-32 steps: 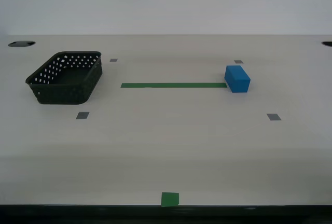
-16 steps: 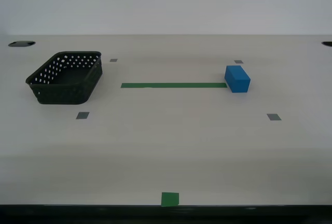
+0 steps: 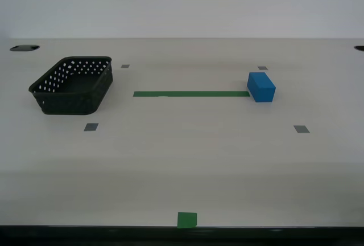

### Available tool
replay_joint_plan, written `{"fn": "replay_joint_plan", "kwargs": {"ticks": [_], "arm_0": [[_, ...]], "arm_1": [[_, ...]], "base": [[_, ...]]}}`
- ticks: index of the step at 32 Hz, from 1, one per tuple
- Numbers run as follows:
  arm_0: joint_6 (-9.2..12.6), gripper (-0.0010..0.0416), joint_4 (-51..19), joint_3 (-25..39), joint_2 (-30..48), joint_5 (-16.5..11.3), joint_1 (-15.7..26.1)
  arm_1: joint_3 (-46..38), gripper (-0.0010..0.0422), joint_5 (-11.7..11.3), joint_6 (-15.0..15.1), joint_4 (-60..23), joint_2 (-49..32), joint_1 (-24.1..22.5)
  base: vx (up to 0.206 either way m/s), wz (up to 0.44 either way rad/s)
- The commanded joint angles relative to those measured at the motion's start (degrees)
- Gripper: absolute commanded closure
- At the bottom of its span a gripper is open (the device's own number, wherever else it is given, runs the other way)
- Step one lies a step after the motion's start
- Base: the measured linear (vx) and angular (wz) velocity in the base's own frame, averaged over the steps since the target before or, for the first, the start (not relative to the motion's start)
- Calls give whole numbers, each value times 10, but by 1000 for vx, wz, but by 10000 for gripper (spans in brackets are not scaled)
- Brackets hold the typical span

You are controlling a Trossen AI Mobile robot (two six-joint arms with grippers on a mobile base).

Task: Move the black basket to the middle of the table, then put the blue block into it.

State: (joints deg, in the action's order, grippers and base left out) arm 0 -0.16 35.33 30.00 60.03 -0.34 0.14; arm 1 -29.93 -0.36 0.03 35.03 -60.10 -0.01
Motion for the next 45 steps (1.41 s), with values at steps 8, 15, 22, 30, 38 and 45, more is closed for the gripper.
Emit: {"fn": "replay_joint_plan", "kwargs": {"ticks": [8,15,22,30,38,45], "arm_0": [[1,405,2,0,0,0,0],[1,405,2,0,0,0,0],[2,405,1,0,0,0,0],[2,405,-3,0,0,0,2],[1,405,-38,0,0,0,2],[1,405,-58,0,0,0,2]], "arm_1": [[0,412,-1,0,2,0,0],[-3,412,-1,4,3,0,0],[-86,412,-9,-9,-179,-4,-1],[-334,412,-4,-6,-604,-134,-1],[-478,412,-4,14,-776,-289,-1],[-473,393,-7,15,-800,-383,0]], "base": [[0,0],[0,0],[0,0],[0,0],[0,0],[0,0]]}}
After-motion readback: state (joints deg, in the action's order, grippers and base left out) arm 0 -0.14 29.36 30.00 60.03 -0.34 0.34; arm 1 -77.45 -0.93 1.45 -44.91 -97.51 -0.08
